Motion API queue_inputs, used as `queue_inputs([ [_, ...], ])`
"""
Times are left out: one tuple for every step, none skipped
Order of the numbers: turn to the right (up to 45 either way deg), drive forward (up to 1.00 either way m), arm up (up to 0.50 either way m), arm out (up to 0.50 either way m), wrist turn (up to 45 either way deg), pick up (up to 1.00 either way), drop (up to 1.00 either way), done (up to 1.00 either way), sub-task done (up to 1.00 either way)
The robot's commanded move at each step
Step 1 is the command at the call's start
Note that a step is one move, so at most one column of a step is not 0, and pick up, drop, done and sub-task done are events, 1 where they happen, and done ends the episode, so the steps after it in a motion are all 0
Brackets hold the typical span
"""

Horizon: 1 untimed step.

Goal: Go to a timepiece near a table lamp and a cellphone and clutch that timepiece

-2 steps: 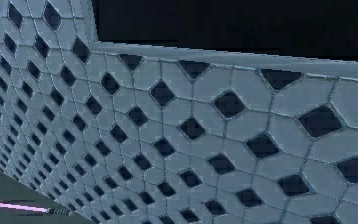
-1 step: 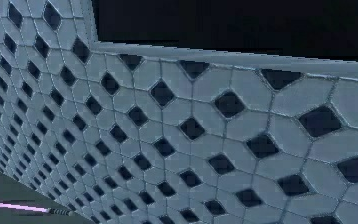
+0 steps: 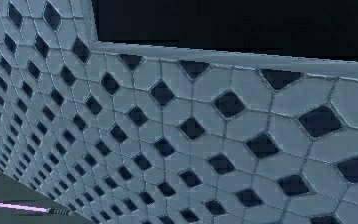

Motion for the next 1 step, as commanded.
queue_inputs([
  [0.0, 0.00, 0.10, 0.00, 0.0, 0.00, 0.00, 0.00, 0.00],
])
